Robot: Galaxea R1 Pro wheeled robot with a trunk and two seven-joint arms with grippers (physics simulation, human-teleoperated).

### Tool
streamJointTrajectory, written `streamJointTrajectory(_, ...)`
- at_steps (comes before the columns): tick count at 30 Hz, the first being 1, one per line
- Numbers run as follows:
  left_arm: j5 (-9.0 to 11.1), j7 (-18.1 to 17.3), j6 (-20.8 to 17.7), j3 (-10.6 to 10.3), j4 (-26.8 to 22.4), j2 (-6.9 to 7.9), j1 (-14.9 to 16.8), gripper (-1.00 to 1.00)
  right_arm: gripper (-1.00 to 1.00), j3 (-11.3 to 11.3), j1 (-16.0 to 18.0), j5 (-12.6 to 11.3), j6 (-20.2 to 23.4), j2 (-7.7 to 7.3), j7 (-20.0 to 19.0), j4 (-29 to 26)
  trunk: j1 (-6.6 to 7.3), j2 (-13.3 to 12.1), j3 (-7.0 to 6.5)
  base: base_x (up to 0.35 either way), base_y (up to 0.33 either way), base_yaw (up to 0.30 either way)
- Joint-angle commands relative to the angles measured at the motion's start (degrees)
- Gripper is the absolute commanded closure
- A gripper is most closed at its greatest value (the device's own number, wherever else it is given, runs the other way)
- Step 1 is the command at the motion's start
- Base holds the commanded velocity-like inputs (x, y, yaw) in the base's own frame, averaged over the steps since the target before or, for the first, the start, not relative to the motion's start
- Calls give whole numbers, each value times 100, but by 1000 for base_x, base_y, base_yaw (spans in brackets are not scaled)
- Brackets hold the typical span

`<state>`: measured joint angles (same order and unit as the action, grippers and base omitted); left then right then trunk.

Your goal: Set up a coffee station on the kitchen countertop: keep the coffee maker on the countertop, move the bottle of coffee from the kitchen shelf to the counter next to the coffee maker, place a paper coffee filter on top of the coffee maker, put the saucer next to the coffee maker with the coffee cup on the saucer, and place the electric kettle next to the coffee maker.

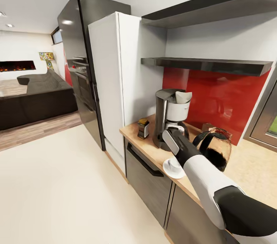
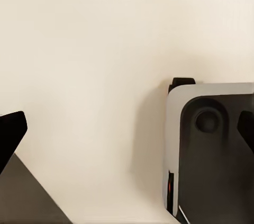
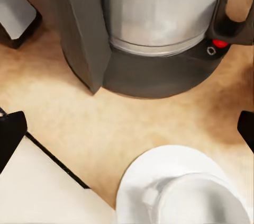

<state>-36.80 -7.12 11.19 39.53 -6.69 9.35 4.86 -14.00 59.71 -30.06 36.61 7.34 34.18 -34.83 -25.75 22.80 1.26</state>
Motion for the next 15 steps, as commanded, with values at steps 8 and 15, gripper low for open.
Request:
streamJointTrajectory(8,-29,-17,30,65,2,4,6,-100,-100,-32,5,-61,13,62,53,119,-4,13,13,-114,273,260)
streamJointTrajectory(15,-28,-17,32,72,-4,5,6,-100,-100,-33,-2,-61,13,133,45,134,-4,13,13,-130,202,206)
